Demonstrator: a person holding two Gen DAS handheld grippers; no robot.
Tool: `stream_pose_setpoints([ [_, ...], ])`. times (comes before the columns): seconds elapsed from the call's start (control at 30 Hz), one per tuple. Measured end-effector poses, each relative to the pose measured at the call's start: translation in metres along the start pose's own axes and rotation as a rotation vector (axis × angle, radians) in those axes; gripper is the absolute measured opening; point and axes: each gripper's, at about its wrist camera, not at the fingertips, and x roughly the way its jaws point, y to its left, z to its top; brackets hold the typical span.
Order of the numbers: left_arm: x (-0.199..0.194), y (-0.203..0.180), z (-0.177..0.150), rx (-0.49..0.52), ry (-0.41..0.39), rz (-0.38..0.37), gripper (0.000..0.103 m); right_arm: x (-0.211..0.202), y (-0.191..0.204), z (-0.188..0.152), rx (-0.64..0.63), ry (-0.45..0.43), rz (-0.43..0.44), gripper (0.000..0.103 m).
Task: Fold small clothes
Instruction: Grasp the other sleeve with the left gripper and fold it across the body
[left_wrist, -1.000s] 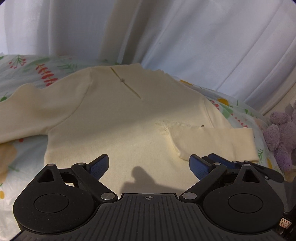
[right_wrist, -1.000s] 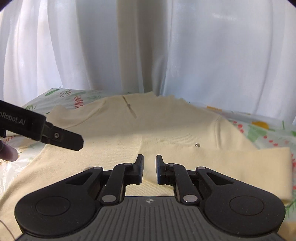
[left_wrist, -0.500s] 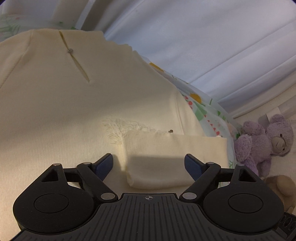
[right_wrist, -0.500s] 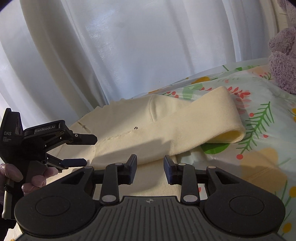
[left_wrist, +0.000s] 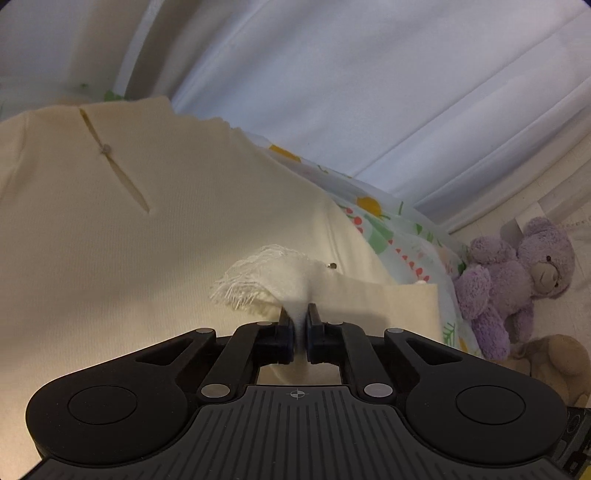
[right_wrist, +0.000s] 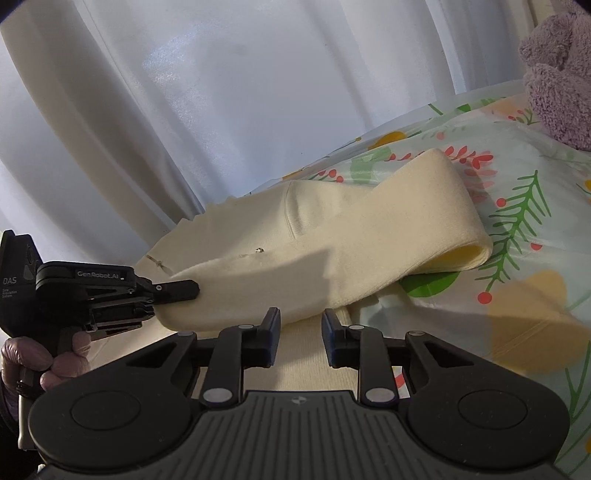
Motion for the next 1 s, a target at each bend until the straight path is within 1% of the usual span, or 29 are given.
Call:
stream_pose_setpoints([
  [0.07,-0.019,0.007,0.009,0.026,-0.058,0.046,0.008,0.004,-0.001,0.005,0.016,0.000,0.007,0.025],
  [0.1,-0.031,0.016,0.014,0.029,-0.086,0.087,0.008,0.007,-0.002,0.009,0.027,0.001,0.010,0.025],
  [0.17,-0.043,0.030,0.020,0.045,-0.117,0.169,0.008,0.014,-0.003,0.013,0.045,0.012,0.017,0.025],
  [0.2,-0.049,0.041,0.022,0.051,-0.129,0.227,0.008,0.018,-0.004,0.015,0.057,0.022,0.020,0.025],
  [0.23,-0.052,0.050,0.022,0.044,-0.133,0.262,0.008,0.022,-0.004,0.016,0.070,0.033,0.024,0.025],
  [0.3,-0.056,0.073,0.021,-0.013,-0.122,0.295,0.008,0.028,-0.004,0.018,0.096,0.043,0.045,0.025],
  [0.37,-0.055,0.090,0.017,-0.065,-0.105,0.282,0.009,0.033,-0.004,0.018,0.116,0.052,0.047,0.025],
  [0.4,-0.053,0.099,0.014,-0.092,-0.096,0.259,0.010,0.035,-0.004,0.018,0.127,0.058,0.048,0.025],
  [0.43,-0.051,0.103,0.012,-0.113,-0.090,0.242,0.013,0.038,-0.005,0.018,0.135,0.064,0.048,0.025],
  [0.47,-0.048,0.106,0.011,-0.131,-0.087,0.225,0.015,0.040,-0.006,0.018,0.146,0.071,0.045,0.025],
  [0.53,-0.043,0.108,0.009,-0.149,-0.085,0.195,0.015,0.044,-0.009,0.017,0.169,0.082,0.043,0.025],
  [0.57,-0.041,0.107,0.010,-0.151,-0.093,0.188,0.013,0.045,-0.010,0.017,0.178,0.084,0.042,0.025],
  [0.6,-0.041,0.105,0.011,-0.143,-0.105,0.193,0.008,0.046,-0.012,0.017,0.191,0.085,0.040,0.025],
  [0.63,-0.043,0.102,0.013,-0.129,-0.117,0.200,0.008,0.046,-0.013,0.017,0.202,0.084,0.042,0.025],
  [0.7,-0.051,0.091,0.017,-0.087,-0.173,0.218,0.008,0.046,-0.015,0.017,0.231,0.075,0.047,0.025],
  [0.73,-0.058,0.088,0.020,-0.078,-0.200,0.211,0.008,0.046,-0.016,0.017,0.246,0.068,0.050,0.025],
  [0.8,-0.069,0.084,0.027,-0.078,-0.240,0.193,0.008,0.047,-0.020,0.020,0.286,0.054,0.055,0.025],
  [0.83,-0.076,0.082,0.031,-0.075,-0.263,0.197,0.008,0.048,-0.022,0.021,0.307,0.049,0.058,0.025],
  [0.93,-0.094,0.081,0.037,-0.069,-0.329,0.236,0.008,0.052,-0.026,0.023,0.361,0.043,0.061,0.026],
  [1.0,-0.101,0.085,0.039,-0.071,-0.351,0.253,0.008,0.055,-0.027,0.023,0.385,0.043,0.065,0.026],
])
